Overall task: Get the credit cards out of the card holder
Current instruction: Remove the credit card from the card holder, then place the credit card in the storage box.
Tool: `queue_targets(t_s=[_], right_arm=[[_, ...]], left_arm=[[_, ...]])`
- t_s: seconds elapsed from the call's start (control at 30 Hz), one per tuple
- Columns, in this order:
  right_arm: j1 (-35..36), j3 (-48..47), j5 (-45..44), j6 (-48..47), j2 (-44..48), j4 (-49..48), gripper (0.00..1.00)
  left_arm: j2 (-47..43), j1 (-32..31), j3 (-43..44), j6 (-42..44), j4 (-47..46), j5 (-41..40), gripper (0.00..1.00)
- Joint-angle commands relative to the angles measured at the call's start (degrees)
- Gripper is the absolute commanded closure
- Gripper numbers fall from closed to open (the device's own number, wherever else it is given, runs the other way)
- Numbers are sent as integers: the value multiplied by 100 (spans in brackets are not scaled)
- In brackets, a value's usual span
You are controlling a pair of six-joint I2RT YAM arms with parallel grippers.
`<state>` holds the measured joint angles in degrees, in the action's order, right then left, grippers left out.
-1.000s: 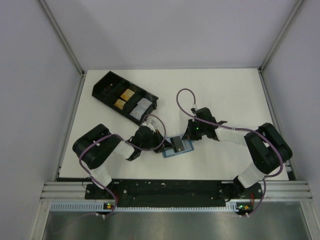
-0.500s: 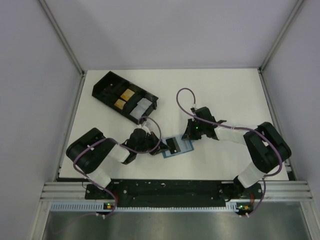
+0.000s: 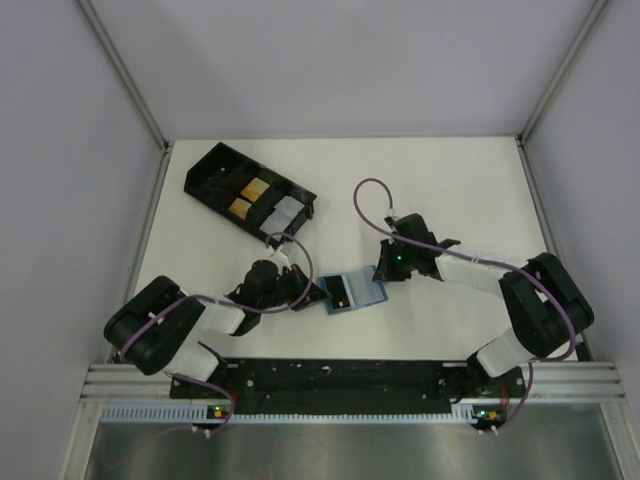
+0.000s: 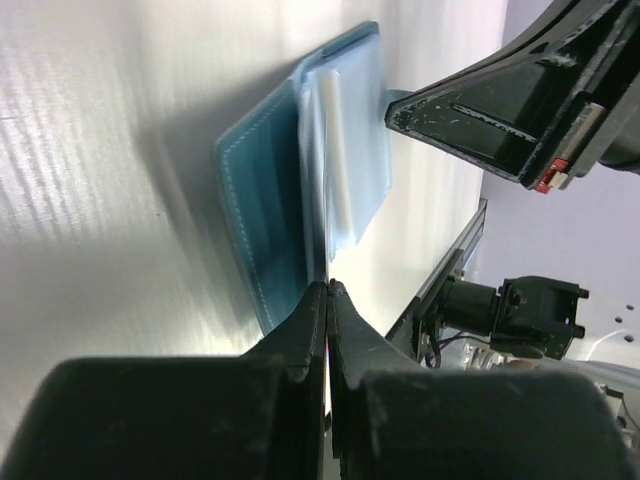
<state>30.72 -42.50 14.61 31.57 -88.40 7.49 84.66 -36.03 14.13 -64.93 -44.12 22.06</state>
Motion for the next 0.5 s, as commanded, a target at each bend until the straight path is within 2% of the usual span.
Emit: queue_targets(t_s=[0.0,0.07,0.23,0.3,0.37,0.47], right_arm=[[-75,-364,-47,-695,568,534,95],[-84,-521,225,-968,753,613,87],[-84,-768,1217,-1600,1149,693,51],[-84,-865,1613,-1829,1220,684,40],[-84,-1022,1982,-2057,1133,701,32],[-75,-1286,2606,-2497,904,842,27]], left_arm=[[-467,35,-16,471,17,193,100],[-608,43,63,629,79,307,100],[-855,35,388,1121,377,781,100],[-942,35,494,1306,448,957,100],[-1030,35,643,1482,553,1141,100],[-1145,44,819,1763,632,1414,100]])
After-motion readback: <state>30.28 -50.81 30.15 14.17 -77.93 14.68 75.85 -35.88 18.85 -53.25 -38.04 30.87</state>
